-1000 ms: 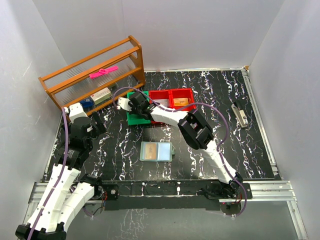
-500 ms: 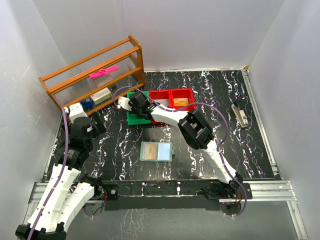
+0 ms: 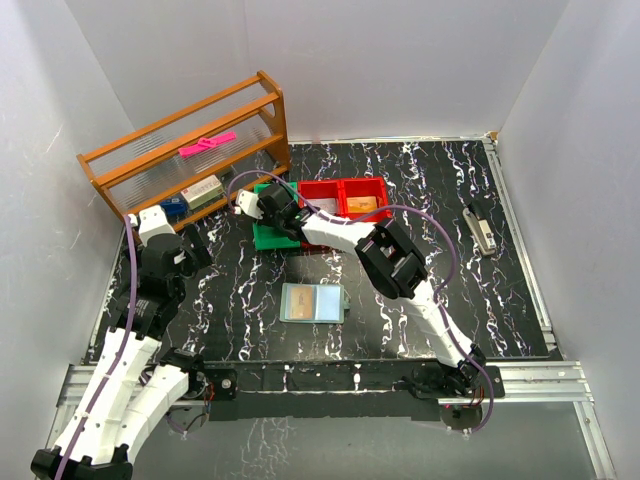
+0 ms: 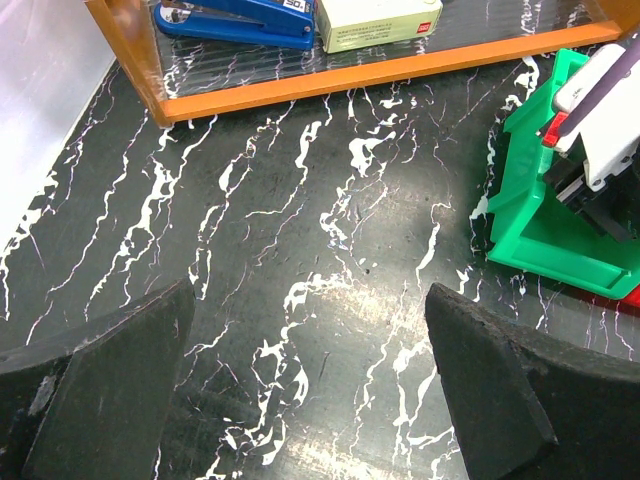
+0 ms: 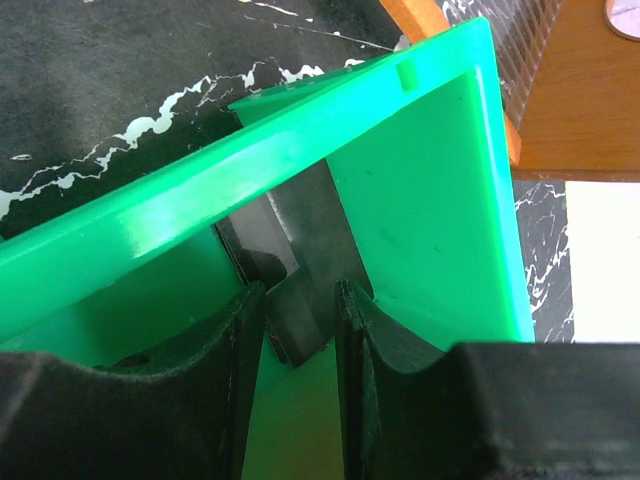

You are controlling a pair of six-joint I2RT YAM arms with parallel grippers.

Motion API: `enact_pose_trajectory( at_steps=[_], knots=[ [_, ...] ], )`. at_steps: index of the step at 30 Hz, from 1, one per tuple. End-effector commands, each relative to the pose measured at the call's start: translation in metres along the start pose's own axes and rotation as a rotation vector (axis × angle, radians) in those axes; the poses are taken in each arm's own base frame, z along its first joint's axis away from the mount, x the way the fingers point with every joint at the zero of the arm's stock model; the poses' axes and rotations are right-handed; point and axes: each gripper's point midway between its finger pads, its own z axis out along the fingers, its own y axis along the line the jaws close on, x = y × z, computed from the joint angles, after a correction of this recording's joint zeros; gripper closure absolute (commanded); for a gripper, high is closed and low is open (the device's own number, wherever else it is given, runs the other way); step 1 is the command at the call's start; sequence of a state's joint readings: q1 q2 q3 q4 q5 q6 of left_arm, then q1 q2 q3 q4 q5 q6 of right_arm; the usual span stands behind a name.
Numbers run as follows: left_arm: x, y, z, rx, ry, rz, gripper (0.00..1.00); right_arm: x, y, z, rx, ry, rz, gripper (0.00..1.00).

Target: Take the credit cards out of the card holder

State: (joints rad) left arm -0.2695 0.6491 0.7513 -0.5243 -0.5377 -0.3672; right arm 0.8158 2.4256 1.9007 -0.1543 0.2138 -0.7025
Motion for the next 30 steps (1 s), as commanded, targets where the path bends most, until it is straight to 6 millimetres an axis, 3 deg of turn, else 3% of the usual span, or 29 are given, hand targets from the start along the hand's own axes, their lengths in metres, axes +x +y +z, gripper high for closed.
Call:
enact_pose_trajectory(
  at_steps=[1, 8, 15, 24, 30],
  knots=[
    [0.001, 0.002, 0.002, -0.008, -0.005, 0.006, 0.01, 0.013, -0.006, 0.001, 0.055, 0.043, 0.022, 0.68],
    [0.002, 0.001, 0.002, -0.004, -0.002, 0.009, 0.01, 0.000, -0.012, -0.005, 0.060, 0.005, 0.039, 0.66],
    [0.002, 0.001, 0.002, -0.005, -0.001, 0.010, 0.01, -0.031, -0.029, -0.019, 0.052, -0.077, 0.081, 0.63],
    [0.002, 0.001, 0.003, -0.004, 0.003, 0.012, 0.01, -0.082, -0.070, -0.053, 0.121, -0.225, 0.128, 0.61],
    [0.003, 0.001, 0.003, -0.007, 0.007, 0.012, 0.01, -0.101, -0.081, -0.073, 0.138, -0.294, 0.170, 0.60]
  ],
)
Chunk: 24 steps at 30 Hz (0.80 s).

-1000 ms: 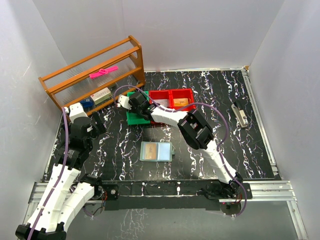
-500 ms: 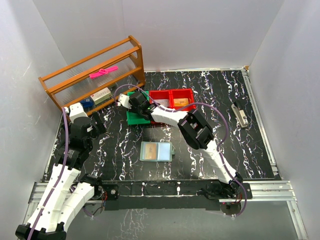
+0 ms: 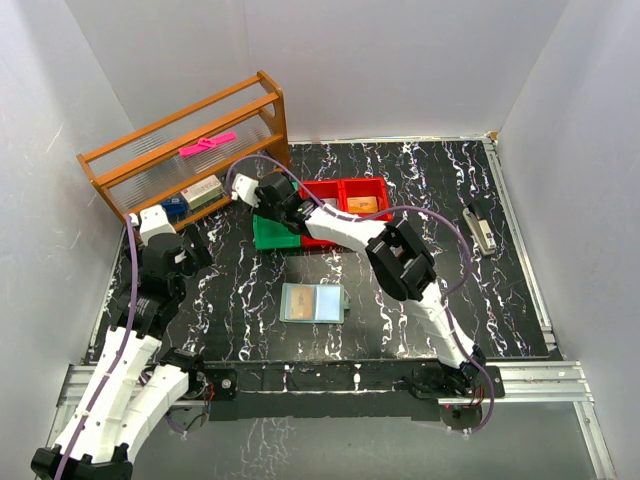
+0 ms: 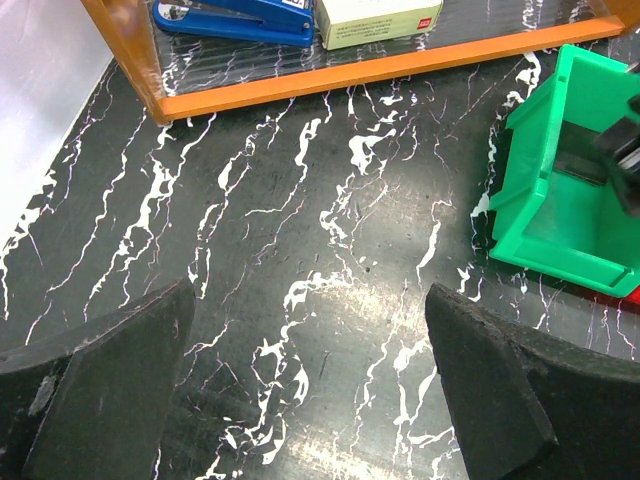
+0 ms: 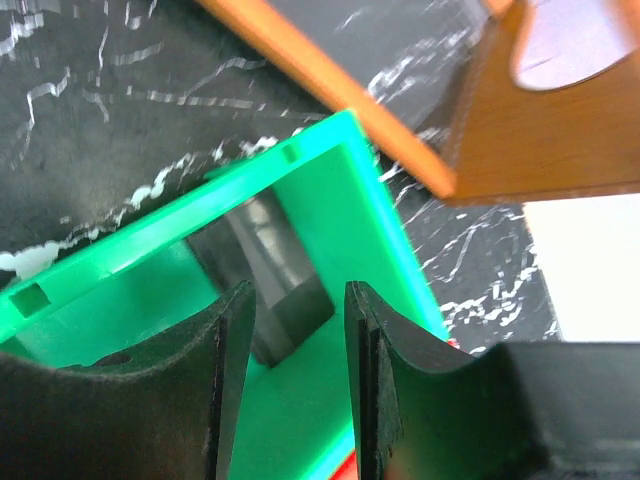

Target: Take the credit cards out of the card holder

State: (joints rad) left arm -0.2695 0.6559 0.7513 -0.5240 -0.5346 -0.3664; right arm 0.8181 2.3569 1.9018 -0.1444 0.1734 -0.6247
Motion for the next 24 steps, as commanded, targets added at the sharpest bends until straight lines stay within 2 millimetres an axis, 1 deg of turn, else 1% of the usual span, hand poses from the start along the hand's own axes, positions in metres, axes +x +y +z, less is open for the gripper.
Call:
enact_pose_trajectory(
  at_steps=[1, 5, 7, 8, 9, 10, 14, 15, 17, 18, 20, 22, 24],
  knots=[
    [0.002, 0.002, 0.002, -0.009, 0.001, 0.009, 0.01, -0.080, -0.059, -0.047, 0.130, -0.215, 0.089, 0.60],
    [0.002, 0.002, 0.002, -0.010, 0.002, 0.010, 0.01, -0.091, -0.073, -0.070, 0.182, -0.255, 0.195, 0.60],
    [0.003, 0.002, 0.002, -0.011, 0.004, 0.010, 0.01, -0.090, -0.079, -0.084, 0.204, -0.265, 0.282, 0.57],
    [0.003, 0.002, 0.003, -0.011, 0.006, 0.011, 0.01, -0.088, -0.080, -0.092, 0.215, -0.265, 0.332, 0.50],
    [0.003, 0.002, 0.003, -0.011, 0.008, 0.012, 0.01, -0.078, -0.076, -0.097, 0.223, -0.253, 0.389, 0.42],
    [0.004, 0.001, 0.003, -0.012, 0.011, 0.012, 0.01, -0.077, -0.075, -0.106, 0.226, -0.265, 0.450, 0.37],
    [0.005, 0.000, 0.004, -0.007, 0.017, 0.014, 0.01, -0.059, -0.060, -0.134, 0.191, -0.267, 0.610, 0.29],
    [0.005, -0.001, 0.004, -0.005, 0.017, 0.014, 0.01, -0.060, -0.061, -0.146, 0.190, -0.278, 0.668, 0.28],
    [0.006, -0.001, 0.005, -0.003, 0.021, 0.016, 0.01, -0.053, -0.056, -0.161, 0.180, -0.269, 0.764, 0.26],
    [0.006, -0.002, 0.005, -0.001, 0.022, 0.018, 0.01, -0.052, -0.055, -0.170, 0.173, -0.271, 0.827, 0.26],
    [0.007, -0.002, 0.006, -0.003, 0.027, 0.021, 0.01, -0.049, -0.048, -0.184, 0.148, -0.262, 0.955, 0.25],
    [0.008, -0.002, 0.007, -0.004, 0.031, 0.024, 0.01, -0.045, -0.032, -0.192, 0.085, -0.236, 1.086, 0.27],
    [0.009, -0.003, 0.008, -0.003, 0.036, 0.025, 0.01, -0.041, -0.008, -0.196, -0.009, -0.187, 1.192, 0.31]
  ],
)
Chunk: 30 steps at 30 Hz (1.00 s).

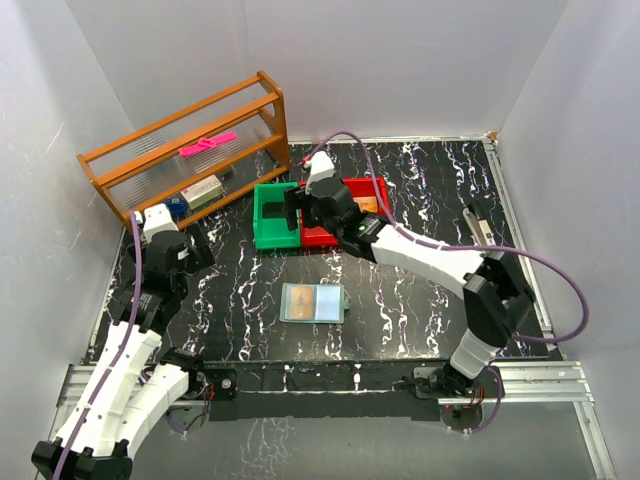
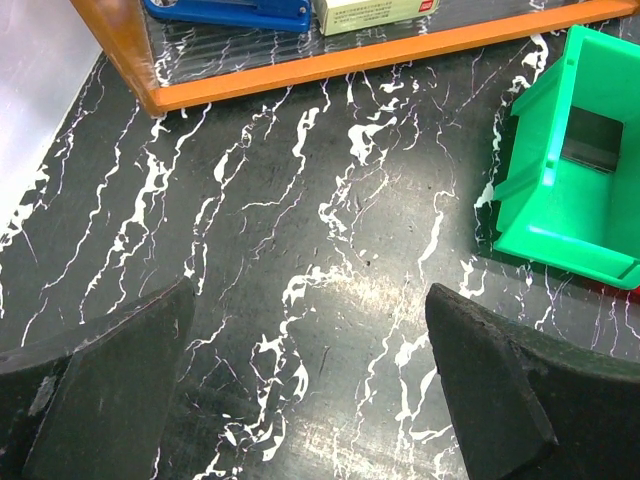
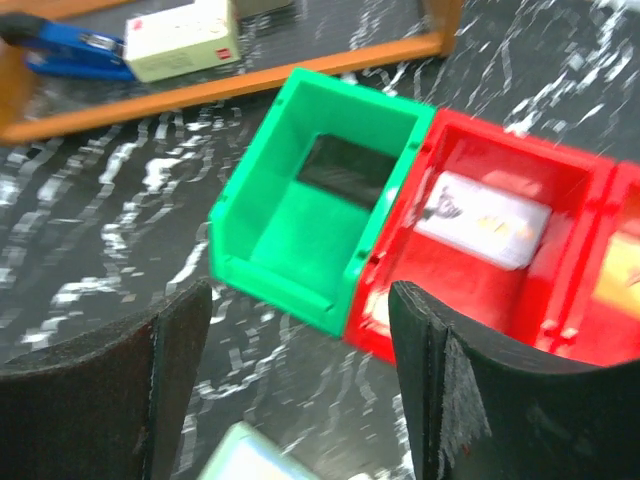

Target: Take the credit cards out of the card holder

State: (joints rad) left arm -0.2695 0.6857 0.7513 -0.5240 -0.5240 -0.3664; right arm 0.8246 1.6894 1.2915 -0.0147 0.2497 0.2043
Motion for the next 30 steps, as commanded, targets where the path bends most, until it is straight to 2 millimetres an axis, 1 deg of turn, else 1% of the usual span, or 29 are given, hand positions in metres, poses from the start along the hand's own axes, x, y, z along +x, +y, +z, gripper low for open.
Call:
enact_pose_trajectory(
  at_steps=[1, 3, 5, 6, 7, 9, 12, 14, 16, 17, 22, 24, 26, 30],
  knots=[
    [0.004, -0.001, 0.003, -0.001, 0.010, 0.011, 0.01, 0.016, 0.030, -0.029, -0.097, 0.103, 0.378, 0.34],
    [0.005, -0.001, 0.004, 0.002, 0.015, 0.015, 0.01, 0.046, 0.037, -0.035, -0.069, 0.208, 0.442, 0.36],
    [0.005, -0.002, 0.005, 0.006, 0.017, 0.016, 0.01, 0.079, 0.037, -0.044, 0.057, 0.285, 0.505, 0.37],
    [0.005, -0.003, 0.005, 0.008, 0.018, 0.016, 0.01, 0.094, 0.049, -0.052, 0.067, 0.304, 0.487, 0.37],
    [0.006, -0.003, 0.005, 0.009, 0.021, 0.018, 0.01, 0.106, 0.057, -0.058, 0.085, 0.312, 0.491, 0.37],
    [0.007, -0.005, 0.006, 0.014, 0.028, 0.022, 0.01, 0.129, 0.065, -0.066, 0.123, 0.349, 0.478, 0.39],
    [0.009, -0.006, 0.007, 0.019, 0.034, 0.026, 0.01, 0.154, 0.067, -0.072, 0.173, 0.419, 0.438, 0.41],
    [0.009, -0.007, 0.007, 0.021, 0.038, 0.027, 0.01, 0.169, 0.061, -0.074, 0.225, 0.460, 0.394, 0.43],
    [0.009, -0.006, 0.008, 0.019, 0.037, 0.028, 0.01, 0.176, 0.058, -0.074, 0.251, 0.481, 0.366, 0.44],
    [0.010, -0.006, 0.008, 0.016, 0.038, 0.030, 0.01, 0.187, 0.057, -0.071, 0.264, 0.507, 0.343, 0.45],
    [0.011, -0.007, 0.009, 0.016, 0.046, 0.034, 0.01, 0.203, 0.070, -0.057, 0.236, 0.583, 0.282, 0.46],
    [0.011, -0.007, 0.010, 0.018, 0.049, 0.035, 0.01, 0.206, 0.074, -0.052, 0.238, 0.594, 0.263, 0.44],
    [0.012, -0.008, 0.010, 0.019, 0.052, 0.036, 0.01, 0.207, 0.073, -0.050, 0.259, 0.600, 0.247, 0.42],
    [0.012, -0.007, 0.010, 0.017, 0.051, 0.038, 0.01, 0.194, 0.072, -0.052, 0.292, 0.572, 0.234, 0.39]
  ],
)
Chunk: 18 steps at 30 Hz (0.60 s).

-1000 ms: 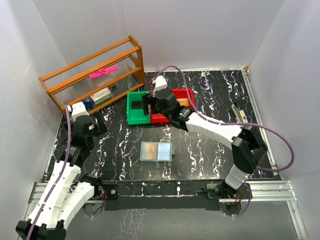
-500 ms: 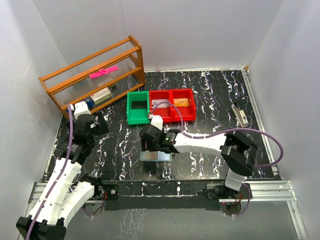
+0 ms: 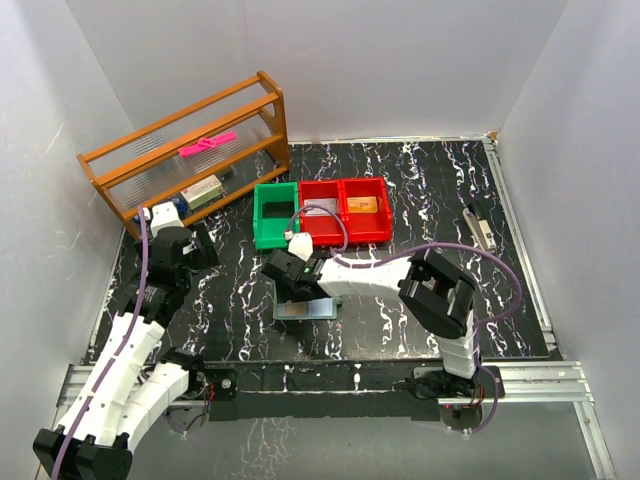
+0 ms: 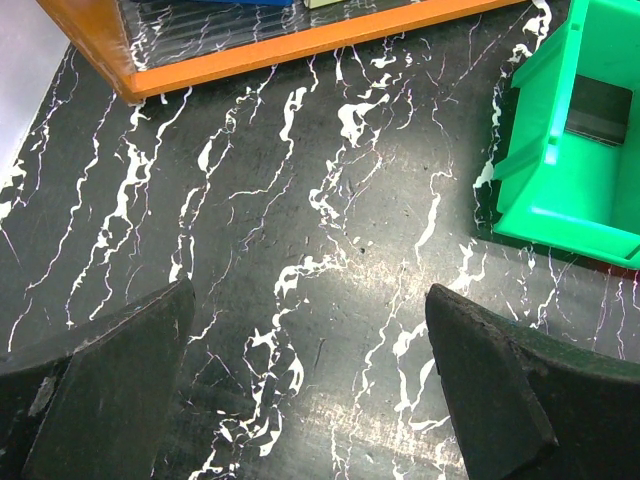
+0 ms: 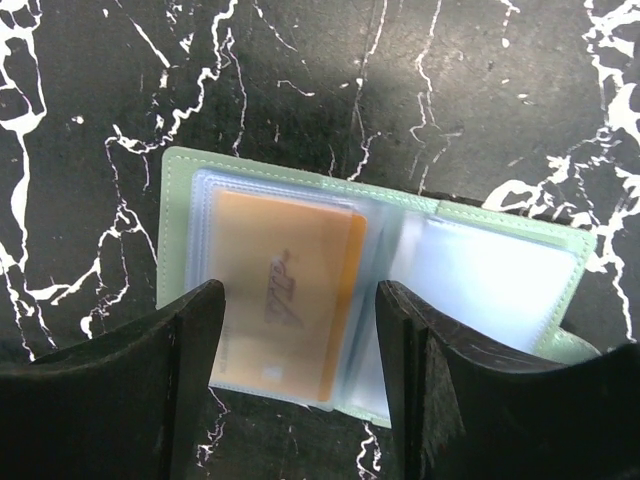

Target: Take the credit cards out of the card holder

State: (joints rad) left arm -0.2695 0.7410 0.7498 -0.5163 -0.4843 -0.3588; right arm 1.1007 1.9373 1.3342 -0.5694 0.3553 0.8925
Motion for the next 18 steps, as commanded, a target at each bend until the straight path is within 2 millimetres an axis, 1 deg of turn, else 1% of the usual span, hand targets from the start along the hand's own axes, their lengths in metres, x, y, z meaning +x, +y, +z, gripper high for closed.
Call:
enact_pose_trajectory(
  at_steps=[1, 3, 6, 10, 13, 16, 18],
  knots=[
    [0.001, 0.002, 0.002, -0.006, -0.003, 0.006, 0.01, -0.019, 0.003, -0.018, 0.035, -0.062, -0.004, 0.38],
    [0.001, 0.002, 0.002, -0.006, -0.004, 0.006, 0.01, -0.023, 0.008, -0.022, 0.025, -0.079, -0.010, 0.37],
    [0.002, 0.001, 0.002, -0.004, -0.002, 0.006, 0.01, -0.023, 0.014, -0.019, 0.010, -0.071, -0.021, 0.35],
    [0.002, 0.002, 0.002, -0.005, -0.001, 0.007, 0.01, -0.009, 0.020, -0.005, -0.004, -0.023, -0.039, 0.34],
    [0.002, 0.002, 0.002, -0.007, -0.002, 0.007, 0.01, 0.002, 0.013, 0.008, 0.035, 0.006, -0.051, 0.38],
    [0.002, 0.002, 0.002, -0.005, -0.003, 0.006, 0.01, 0.010, 0.002, 0.013, 0.077, 0.018, -0.063, 0.43],
    [0.002, 0.001, 0.002, -0.002, -0.003, 0.008, 0.01, 0.013, -0.001, 0.014, 0.080, 0.025, -0.062, 0.46]
  ],
)
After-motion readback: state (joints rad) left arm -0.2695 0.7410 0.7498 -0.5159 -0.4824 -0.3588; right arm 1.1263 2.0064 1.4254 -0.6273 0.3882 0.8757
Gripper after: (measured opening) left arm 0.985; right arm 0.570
